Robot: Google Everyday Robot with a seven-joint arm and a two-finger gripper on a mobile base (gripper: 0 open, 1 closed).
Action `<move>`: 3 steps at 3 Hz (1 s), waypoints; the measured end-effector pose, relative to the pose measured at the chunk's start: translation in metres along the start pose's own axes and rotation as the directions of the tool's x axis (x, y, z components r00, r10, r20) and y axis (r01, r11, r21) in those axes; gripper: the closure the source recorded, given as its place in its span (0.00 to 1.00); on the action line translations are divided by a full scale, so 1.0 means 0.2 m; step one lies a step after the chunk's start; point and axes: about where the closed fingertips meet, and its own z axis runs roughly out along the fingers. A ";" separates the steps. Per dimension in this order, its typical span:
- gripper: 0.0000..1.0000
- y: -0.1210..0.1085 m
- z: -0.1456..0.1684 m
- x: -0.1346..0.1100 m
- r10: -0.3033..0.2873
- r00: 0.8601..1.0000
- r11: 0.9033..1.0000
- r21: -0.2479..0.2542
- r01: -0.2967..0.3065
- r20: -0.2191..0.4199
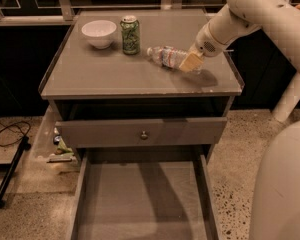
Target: Pick water bottle from middle drawer and place on counter
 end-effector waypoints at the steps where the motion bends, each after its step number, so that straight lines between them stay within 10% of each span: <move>1: 0.58 0.00 0.00 0.00 0.000 1.000 1.000 0.000 0.000 0.000; 3: 0.11 0.00 0.00 0.00 0.000 1.000 1.000 0.000 0.000 0.000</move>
Offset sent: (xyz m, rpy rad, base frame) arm 0.0000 0.0000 0.0000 0.0000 0.0000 0.0000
